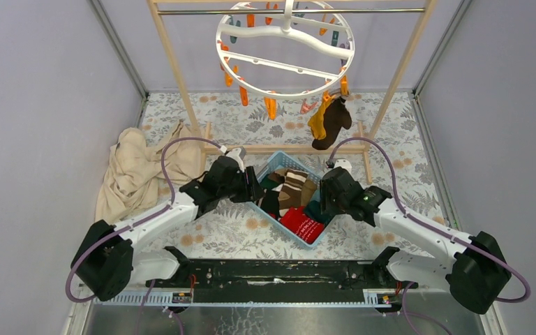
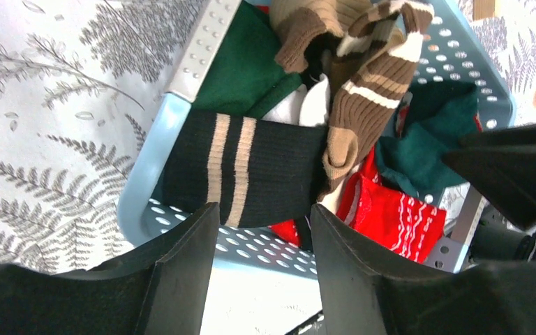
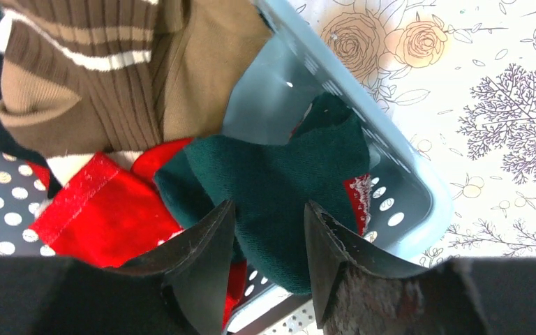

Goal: Remove the socks clipped to the hanger
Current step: Adjust the bin at the center of the board.

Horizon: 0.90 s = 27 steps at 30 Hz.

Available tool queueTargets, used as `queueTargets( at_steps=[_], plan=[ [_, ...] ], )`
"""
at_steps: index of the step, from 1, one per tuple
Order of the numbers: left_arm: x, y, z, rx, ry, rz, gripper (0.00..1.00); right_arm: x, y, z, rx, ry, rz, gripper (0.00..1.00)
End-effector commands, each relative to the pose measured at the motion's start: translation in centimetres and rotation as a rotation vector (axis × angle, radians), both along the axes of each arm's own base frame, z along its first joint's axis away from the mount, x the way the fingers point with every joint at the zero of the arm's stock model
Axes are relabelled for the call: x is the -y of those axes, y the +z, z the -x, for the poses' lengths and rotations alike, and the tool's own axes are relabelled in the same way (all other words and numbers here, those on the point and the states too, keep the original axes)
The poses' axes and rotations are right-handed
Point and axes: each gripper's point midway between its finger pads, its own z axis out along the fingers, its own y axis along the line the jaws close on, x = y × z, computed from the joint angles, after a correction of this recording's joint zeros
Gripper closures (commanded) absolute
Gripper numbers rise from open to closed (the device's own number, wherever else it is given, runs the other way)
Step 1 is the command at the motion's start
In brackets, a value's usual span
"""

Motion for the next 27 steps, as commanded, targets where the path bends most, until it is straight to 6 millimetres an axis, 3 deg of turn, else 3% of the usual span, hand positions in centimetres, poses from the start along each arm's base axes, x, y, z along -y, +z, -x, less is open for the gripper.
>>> queueTargets(
  at_steps=[1, 15, 27],
  plan=[
    [-0.8, -1.8, 2.7, -0.076, 0.008, -0.031, 0.41, -0.3, 0.2, -1.2, 0.015, -0.005, -0.018, 0.52],
    [-1.0, -0.5, 5.8, -0.082, -0.007, 0.003, 0.41, -1.0, 0.2, -3.5, 0.009, -0.001, -0.041, 0.53],
    [0.6, -0.6, 8.1, -0.106, -0.043, 0.021, 0.43, -1.1, 0.4, -6.2, 0.020, -0.012, -0.032, 0.53]
  ],
)
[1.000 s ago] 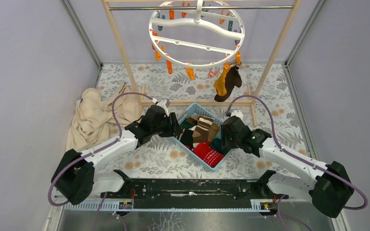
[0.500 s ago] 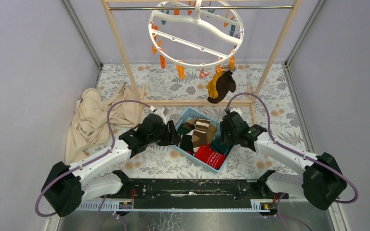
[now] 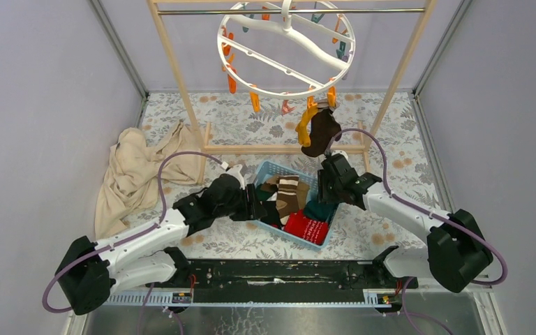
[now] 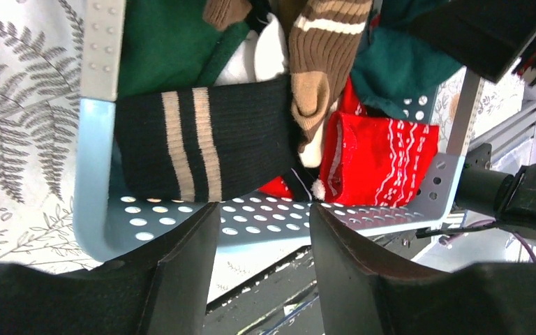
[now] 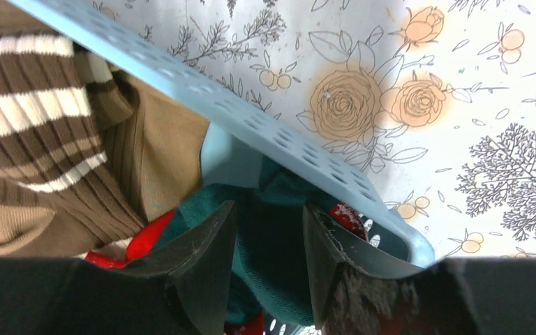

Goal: Remove the socks clipped to the hanger
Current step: Adjust the bin at the center of the board.

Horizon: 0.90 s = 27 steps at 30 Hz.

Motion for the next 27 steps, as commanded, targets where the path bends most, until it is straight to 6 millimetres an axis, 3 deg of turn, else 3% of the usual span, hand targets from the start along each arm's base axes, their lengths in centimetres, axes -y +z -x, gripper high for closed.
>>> queueTargets(
  at_steps=[1, 13, 27],
  plan=[
    [0.0, -0.8, 1.6, -0.034, 0.001, -0.016, 0.43, -0.8, 2.2, -2.8, 0.070, 0.005, -0.030, 0.53],
    [0.8, -0.5, 4.3, -0.062, -0.016, 0.014, 0.44, -1.3, 2.6, -4.2, 0.080, 0.014, -0.037, 0.54],
    [3.6, 0.6, 6.0, -0.046, -0.081, 0.008, 0.44, -1.7, 3.1, -5.5, 0.095, 0.029, -0.042, 0.51]
  ],
)
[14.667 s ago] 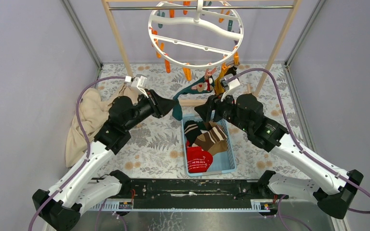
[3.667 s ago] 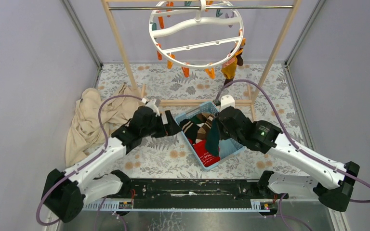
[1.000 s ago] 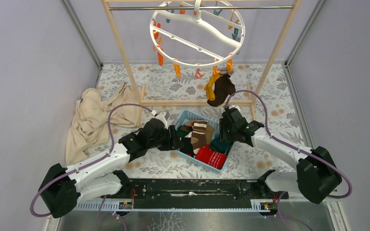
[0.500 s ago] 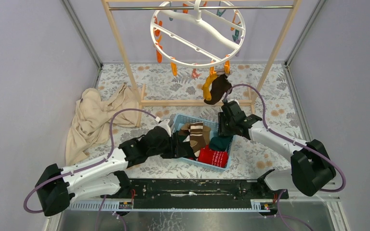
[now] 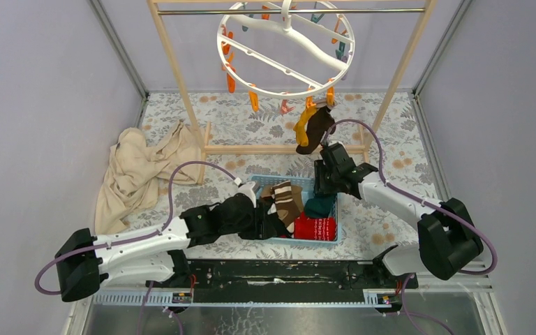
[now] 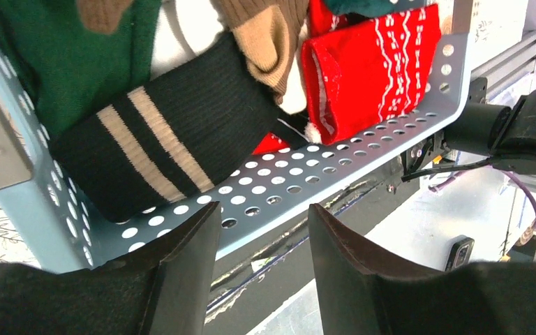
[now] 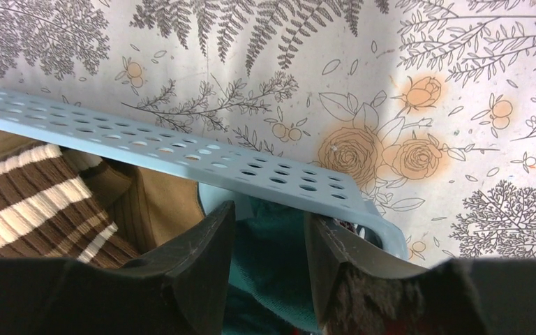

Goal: Remove the socks clipped to the hanger
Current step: Adjust the bin at the center of the board.

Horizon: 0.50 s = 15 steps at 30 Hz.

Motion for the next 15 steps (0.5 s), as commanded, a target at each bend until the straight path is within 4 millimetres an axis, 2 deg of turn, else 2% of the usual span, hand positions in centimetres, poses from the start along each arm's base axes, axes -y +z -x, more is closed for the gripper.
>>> queueTargets(
  at_steps=[1, 4, 7, 15],
  plan=[
    [0.7, 1.2, -0.1, 0.025, 0.004, -0.009, 0.43, -1.2, 2.5, -2.2, 0.073, 0.018, -0.048, 0.51],
    [0.4, 2.5, -0.8, 0.072, -0.005, -0.042, 0.35, -1.4, 3.8, -1.7, 0.082, 0.027, -0.085, 0.50],
    [0.4, 4.5, -1.6, 0.122, -0.010, -0.068, 0.28, -0.9, 5.6, -0.8, 0.102, 0.030, -0.097, 0.43],
    [2.1, 9.3, -1.7, 0.178, -0.091, -0.014, 0.19, -0.1, 13.2, 0.8, 0.215, 0.056, -0.156, 0.25]
  ],
)
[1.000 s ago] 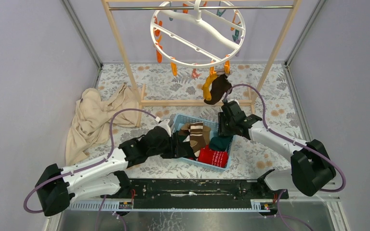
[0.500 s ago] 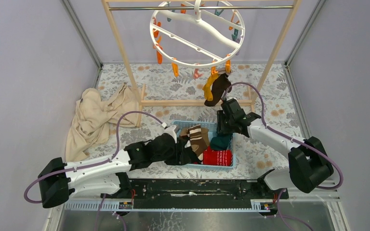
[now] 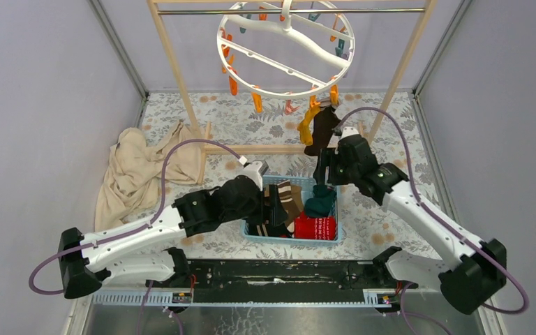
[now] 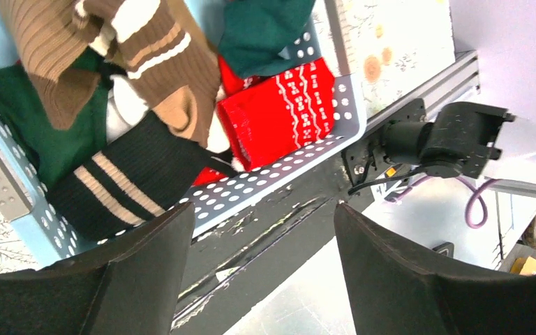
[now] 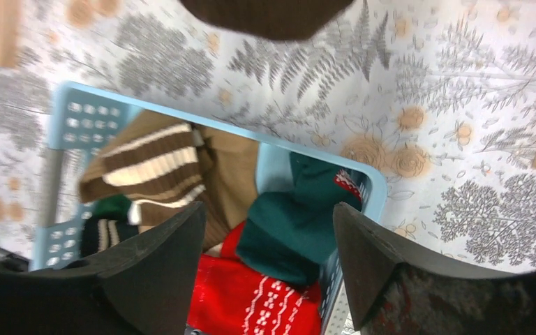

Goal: Remove the socks clipped to the hanger
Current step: Adjust the bin at the center of the board.

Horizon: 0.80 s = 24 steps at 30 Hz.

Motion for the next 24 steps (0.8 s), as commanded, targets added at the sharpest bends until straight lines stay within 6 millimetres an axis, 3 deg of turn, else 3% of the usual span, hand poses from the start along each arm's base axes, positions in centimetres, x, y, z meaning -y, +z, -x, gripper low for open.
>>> queueTargets(
  at_steps=[1, 4, 8, 14, 24],
  plan=[
    [0.1, 1.5, 0.2, 0.040, -0.059, -0.018, 0.19, 0.1, 5.7, 0.3, 0.087, 0.029, -0.046, 0.18],
    [0.3, 2.5, 0.3, 0.054, -0.083, -0.016, 0.15, 0.3, 7.7, 0.9, 0.115, 0.038, -0.065, 0.15],
    [-0.1, 3.5, 0.0, 0.081, -0.077, -0.027, 0.02, 0.7, 10.3, 1.3, 0.170, 0.049, -0.081, 0.13],
    [-0.8, 4.8, 0.2, 0.092, -0.044, 0.020, 0.01, 0.7, 13.0, 2.1, 0.214, 0.076, -0.113, 0.13],
    [-2.1, 5.2, 2.0, 0.056, -0.059, 0.100, 0.01, 3.2, 12.8, 3.9, 0.259, 0.001, -0.109, 0.13]
  ],
)
